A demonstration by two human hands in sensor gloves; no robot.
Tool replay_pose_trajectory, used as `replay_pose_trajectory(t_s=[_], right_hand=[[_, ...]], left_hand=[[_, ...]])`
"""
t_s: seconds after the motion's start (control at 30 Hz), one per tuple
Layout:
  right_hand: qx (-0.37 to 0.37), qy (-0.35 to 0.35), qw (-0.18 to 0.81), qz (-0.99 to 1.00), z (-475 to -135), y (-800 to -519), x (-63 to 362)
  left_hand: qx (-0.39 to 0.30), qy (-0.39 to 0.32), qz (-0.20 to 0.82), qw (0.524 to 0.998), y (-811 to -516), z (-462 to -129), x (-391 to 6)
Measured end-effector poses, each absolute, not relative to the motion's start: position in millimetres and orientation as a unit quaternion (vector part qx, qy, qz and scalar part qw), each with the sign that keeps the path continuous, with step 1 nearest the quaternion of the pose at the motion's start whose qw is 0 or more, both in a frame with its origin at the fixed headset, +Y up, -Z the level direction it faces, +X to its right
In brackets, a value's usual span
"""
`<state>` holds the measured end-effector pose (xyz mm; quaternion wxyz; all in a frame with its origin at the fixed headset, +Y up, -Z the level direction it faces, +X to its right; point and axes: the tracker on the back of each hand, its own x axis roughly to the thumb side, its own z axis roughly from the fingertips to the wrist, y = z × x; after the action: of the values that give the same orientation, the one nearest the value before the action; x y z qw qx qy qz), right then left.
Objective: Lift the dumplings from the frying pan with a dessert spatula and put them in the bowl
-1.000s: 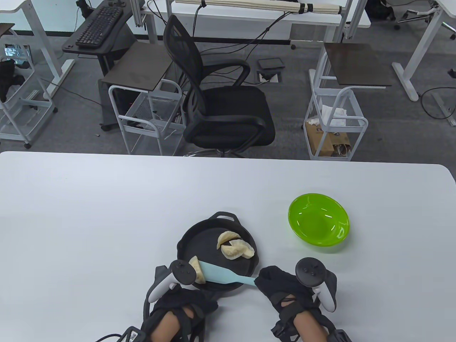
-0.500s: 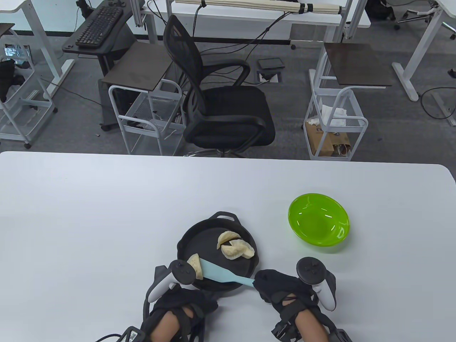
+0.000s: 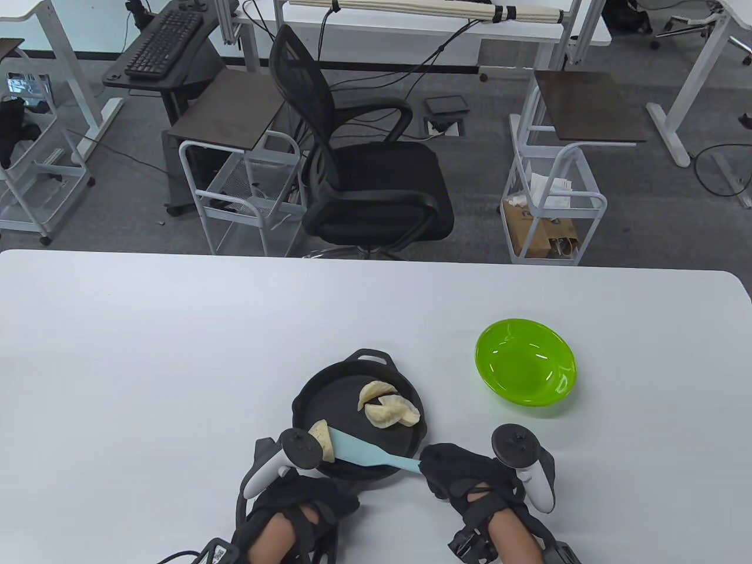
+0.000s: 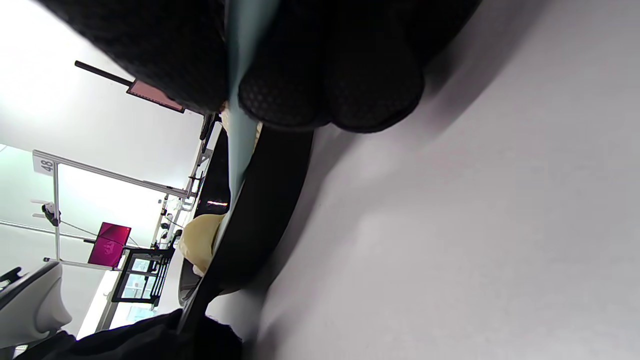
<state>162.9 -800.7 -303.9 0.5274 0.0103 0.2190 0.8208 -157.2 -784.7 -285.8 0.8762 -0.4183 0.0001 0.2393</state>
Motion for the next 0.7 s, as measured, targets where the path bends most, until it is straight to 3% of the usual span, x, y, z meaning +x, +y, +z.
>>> replay_pose_trajectory(t_s=[0.7], right_hand=[[-0.008,0.214,0.568,0.795,-301.3,-801.2,164.7]], left_hand=[[-0.418,0.0,0.24,0.876,-784.7,-286.0,-157.3]])
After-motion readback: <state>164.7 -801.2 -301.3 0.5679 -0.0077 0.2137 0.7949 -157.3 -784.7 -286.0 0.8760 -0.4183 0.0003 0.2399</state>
